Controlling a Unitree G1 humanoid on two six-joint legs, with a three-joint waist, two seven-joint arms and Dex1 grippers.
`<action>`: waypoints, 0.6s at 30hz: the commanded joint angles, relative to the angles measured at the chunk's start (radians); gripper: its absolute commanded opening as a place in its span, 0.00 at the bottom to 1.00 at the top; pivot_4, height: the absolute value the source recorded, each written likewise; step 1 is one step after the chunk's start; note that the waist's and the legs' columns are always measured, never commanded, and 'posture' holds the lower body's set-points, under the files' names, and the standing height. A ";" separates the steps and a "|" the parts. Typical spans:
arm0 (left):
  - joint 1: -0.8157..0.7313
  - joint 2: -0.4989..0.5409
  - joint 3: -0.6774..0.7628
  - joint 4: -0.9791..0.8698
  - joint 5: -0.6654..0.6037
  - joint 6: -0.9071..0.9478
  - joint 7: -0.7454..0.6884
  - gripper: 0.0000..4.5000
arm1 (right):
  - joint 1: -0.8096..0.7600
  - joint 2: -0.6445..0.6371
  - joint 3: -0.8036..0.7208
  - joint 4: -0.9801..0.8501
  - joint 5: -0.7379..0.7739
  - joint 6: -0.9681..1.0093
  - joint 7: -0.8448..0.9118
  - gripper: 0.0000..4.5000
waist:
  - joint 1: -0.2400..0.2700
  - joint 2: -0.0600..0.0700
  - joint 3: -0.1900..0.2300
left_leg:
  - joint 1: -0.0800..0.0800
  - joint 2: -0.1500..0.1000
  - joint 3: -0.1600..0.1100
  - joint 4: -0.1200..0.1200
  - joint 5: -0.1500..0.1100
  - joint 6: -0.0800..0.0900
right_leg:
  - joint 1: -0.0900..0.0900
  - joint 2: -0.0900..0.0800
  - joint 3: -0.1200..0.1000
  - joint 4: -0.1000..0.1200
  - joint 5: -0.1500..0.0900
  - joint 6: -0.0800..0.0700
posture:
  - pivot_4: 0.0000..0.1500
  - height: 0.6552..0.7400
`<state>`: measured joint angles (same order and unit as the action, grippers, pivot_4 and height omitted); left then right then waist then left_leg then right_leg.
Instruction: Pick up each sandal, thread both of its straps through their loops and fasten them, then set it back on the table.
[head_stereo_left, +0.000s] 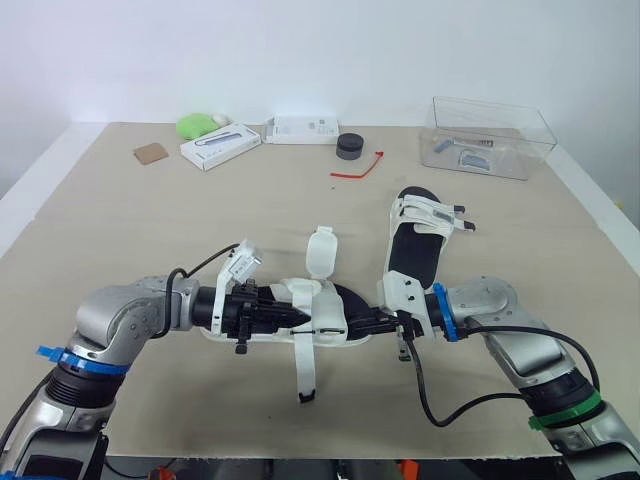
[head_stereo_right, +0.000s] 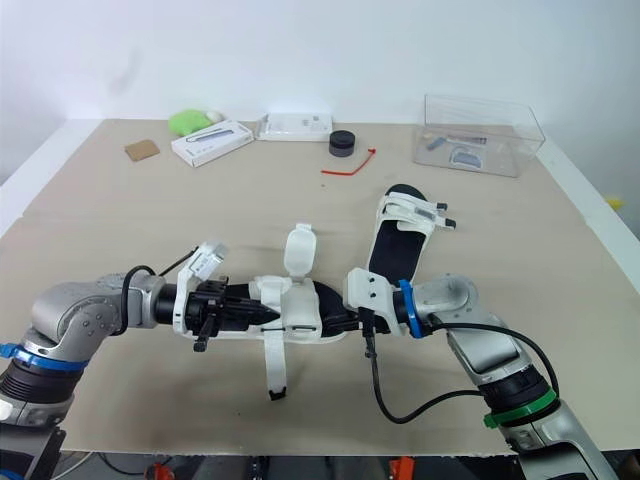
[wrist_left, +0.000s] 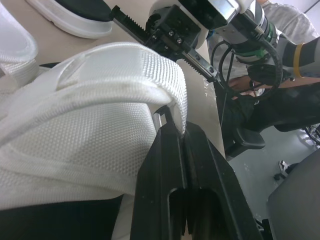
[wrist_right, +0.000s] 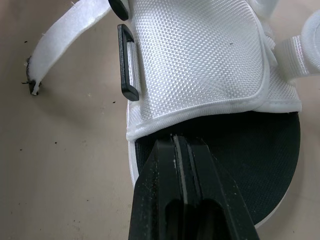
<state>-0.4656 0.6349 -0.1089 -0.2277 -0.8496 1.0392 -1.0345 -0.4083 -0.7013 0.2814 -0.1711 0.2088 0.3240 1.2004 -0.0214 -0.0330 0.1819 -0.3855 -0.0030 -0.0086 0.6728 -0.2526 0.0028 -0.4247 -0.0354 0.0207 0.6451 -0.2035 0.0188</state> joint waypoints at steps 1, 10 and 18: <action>-0.010 0.012 0.032 -0.043 -0.046 0.044 0.005 0.01 | -0.005 -0.013 0.014 -0.001 -0.019 0.003 0.008 0.00 | 0.000 0.000 0.000 | 0.000 0.000 0.000 0.000 0.000 0.000 | 0.000 0.000 0.000 0.000 0.000 0.000 | 1.00 1.00; -0.034 0.231 0.063 -0.141 -0.045 -0.016 -0.170 0.84 | -0.001 -0.020 0.014 -0.003 -0.016 0.004 0.016 0.00 | 0.000 0.000 0.000 | 0.000 0.000 0.000 0.000 0.000 0.000 | 0.000 0.000 0.000 0.000 0.000 -0.001 | 1.00 1.00; 0.129 0.427 0.156 -0.263 -0.258 0.142 -0.282 0.84 | -0.013 -0.009 0.021 0.016 -0.020 -0.005 0.021 0.00 | -0.005 0.001 0.000 | 0.000 0.001 0.001 -0.001 -0.002 0.000 | -0.001 0.000 0.000 0.000 -0.003 -0.001 | 1.00 1.00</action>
<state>-0.3602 1.0507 0.0287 -0.4448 -1.0753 1.1762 -1.2962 -0.4205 -0.7027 0.2925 -0.1641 0.2089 0.3156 1.2193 -0.0269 -0.0324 0.1820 -0.3851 -0.0021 -0.0075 0.6710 -0.2549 0.0023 -0.4256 -0.0355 0.0211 0.6450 -0.2077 0.0186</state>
